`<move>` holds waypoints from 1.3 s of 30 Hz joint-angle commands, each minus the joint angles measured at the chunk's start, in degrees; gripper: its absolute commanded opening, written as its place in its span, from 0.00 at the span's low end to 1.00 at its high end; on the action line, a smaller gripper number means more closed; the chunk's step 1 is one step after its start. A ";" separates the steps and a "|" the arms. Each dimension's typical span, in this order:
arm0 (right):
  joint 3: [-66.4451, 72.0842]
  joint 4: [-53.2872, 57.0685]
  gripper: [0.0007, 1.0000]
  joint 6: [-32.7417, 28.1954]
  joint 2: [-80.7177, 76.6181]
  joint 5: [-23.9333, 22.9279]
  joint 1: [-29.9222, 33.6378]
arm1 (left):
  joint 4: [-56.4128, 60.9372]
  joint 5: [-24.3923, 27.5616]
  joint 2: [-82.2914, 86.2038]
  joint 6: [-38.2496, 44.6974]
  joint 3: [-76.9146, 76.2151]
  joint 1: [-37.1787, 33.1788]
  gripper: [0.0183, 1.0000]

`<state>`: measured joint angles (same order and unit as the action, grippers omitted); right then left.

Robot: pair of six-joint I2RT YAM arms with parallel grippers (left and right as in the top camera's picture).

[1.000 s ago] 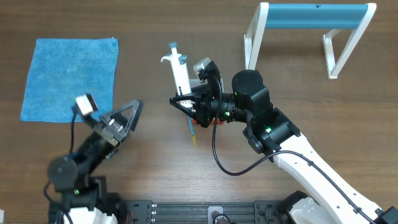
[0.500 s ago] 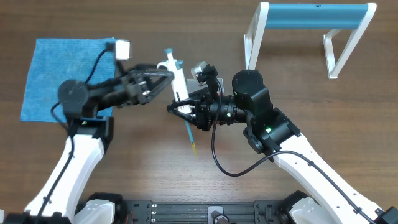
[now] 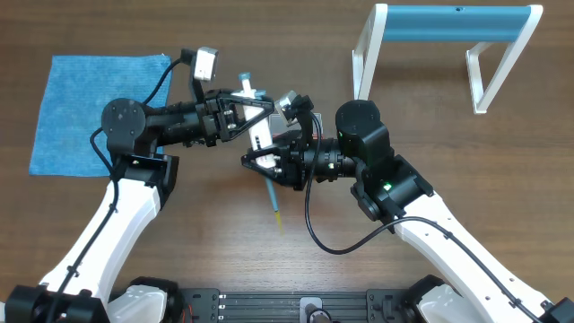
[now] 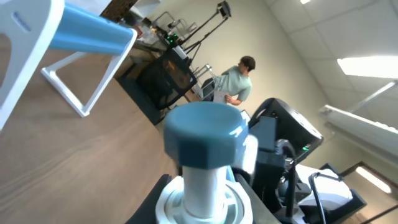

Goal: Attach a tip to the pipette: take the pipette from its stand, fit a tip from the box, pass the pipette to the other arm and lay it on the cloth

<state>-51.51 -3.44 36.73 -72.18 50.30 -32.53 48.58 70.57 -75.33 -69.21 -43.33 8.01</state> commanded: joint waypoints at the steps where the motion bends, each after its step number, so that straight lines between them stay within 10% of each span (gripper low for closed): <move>1: -1.29 -0.44 0.76 -0.74 0.76 -0.04 4.04 | -7.08 -1.36 -0.96 3.43 -0.76 -1.81 0.01; 13: -1.79 7.28 0.80 -4.81 2.67 9.11 34.60 | -74.82 -36.81 -0.96 38.99 -2.89 -17.92 0.01; 16: -4.50 20.85 0.80 -13.20 5.57 -7.52 34.27 | -92.48 -42.23 -1.31 47.58 -11.72 -22.93 0.01; 19: -10.29 41.42 0.80 -19.06 6.75 -39.17 30.95 | -108.54 -52.96 -5.70 54.88 -29.66 -26.56 0.01; 24: -12.79 47.19 0.80 -15.50 6.71 -66.01 29.07 | -123.36 -66.07 -20.59 60.00 -57.86 -28.00 0.01; 30: -12.79 51.25 0.80 -15.30 6.71 -70.84 29.07 | -135.95 -80.74 -46.60 66.38 -97.68 -27.98 0.01; 39: -12.79 61.05 0.81 -1.22 6.71 -70.84 25.38 | -130.51 -80.56 -70.12 79.93 -111.03 -28.24 0.01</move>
<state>-63.35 56.88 29.10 -65.93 -18.59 -4.45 -83.07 -6.81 -138.47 2.68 -152.86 -19.86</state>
